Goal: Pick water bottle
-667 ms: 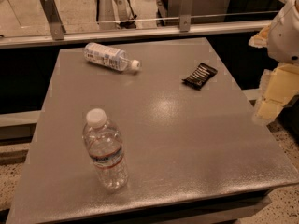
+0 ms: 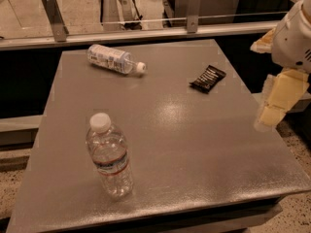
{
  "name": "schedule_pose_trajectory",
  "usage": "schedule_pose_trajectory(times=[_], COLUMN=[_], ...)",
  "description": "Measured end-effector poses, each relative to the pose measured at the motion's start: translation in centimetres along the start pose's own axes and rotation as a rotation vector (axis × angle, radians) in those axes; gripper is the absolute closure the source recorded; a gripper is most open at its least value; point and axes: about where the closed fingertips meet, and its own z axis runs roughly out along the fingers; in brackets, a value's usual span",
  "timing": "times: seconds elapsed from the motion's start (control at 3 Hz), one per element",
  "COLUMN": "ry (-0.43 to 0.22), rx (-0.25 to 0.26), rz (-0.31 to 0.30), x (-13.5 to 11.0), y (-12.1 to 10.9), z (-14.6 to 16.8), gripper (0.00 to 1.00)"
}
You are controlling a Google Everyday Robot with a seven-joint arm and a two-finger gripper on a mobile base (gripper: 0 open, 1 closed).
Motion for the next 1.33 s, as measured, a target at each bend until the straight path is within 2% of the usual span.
schedule_pose_trajectory(times=[0.33, 0.67, 1.0, 1.33], ry=[-0.167, -0.352, -0.528, -0.706], rx=[-0.113, -0.239, -0.336, -0.384], rz=[-0.030, -0.077, -0.125, -0.168], x=[-2.8, -6.5, -10.2, -14.4], y=[1.7, 4.8, 8.1, 11.5], z=[3.7, 6.2, 7.5, 7.9], gripper=[0.00, 0.00, 0.00, 0.00])
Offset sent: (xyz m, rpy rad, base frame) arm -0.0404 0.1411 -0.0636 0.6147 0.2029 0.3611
